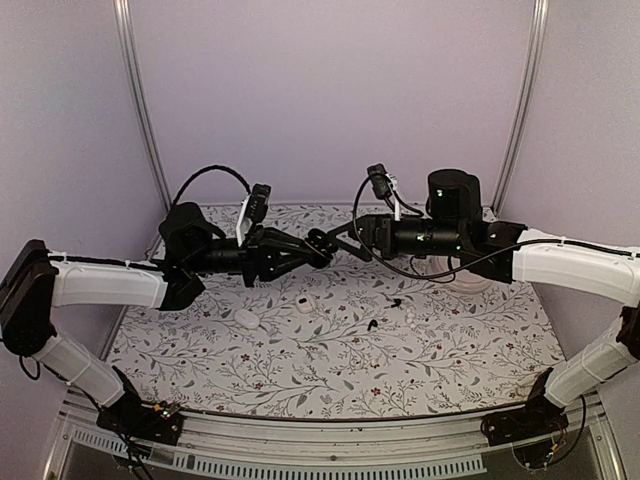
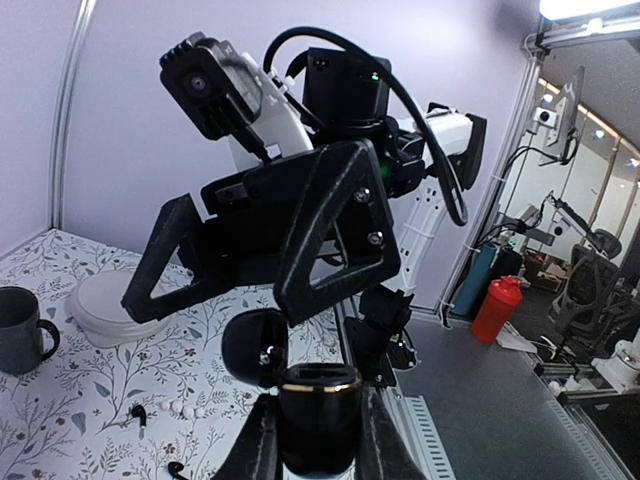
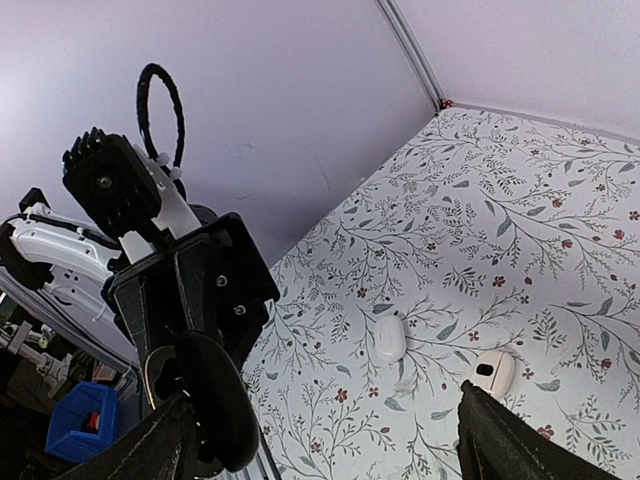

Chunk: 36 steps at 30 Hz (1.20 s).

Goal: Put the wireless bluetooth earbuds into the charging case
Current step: Open the charging case, then pass from the left arm to the right

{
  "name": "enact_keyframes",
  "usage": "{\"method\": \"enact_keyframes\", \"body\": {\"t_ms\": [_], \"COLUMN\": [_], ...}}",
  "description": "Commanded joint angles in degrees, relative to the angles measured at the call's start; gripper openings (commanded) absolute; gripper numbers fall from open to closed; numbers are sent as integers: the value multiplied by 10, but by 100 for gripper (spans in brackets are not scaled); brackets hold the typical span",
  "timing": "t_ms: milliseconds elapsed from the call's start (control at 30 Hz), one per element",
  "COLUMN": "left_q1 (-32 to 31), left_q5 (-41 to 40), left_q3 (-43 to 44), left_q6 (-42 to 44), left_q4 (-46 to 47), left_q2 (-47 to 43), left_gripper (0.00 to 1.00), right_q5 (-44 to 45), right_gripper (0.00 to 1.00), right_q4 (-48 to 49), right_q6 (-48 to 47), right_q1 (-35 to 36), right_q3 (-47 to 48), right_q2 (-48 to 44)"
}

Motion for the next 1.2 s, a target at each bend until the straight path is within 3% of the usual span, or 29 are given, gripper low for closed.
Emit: {"method": "enact_keyframes", "body": {"t_ms": [0,500,800,1167], "left_q1": [-8,-9,-9,-9], "left_q5": [-15,-14,-7,-5], "left_q3": [9,10,9,8], "left_q6": [4,-21,-56,-68], "left_q4": [10,42,62,70], "left_q2": [-8,4,20,28], "left_gripper": [0,0,0,0], "right_q5": [-42,-62,-35,-46], "right_gripper": [88,67,57,36], "right_q4": [3,76,96,98], "right_q6": [21,100,71,57], "right_q1": [-4,-2,16,21], "right_q3": [-10,-45,-39,-32], "right_q2": [-15,-19,-12,4]}}
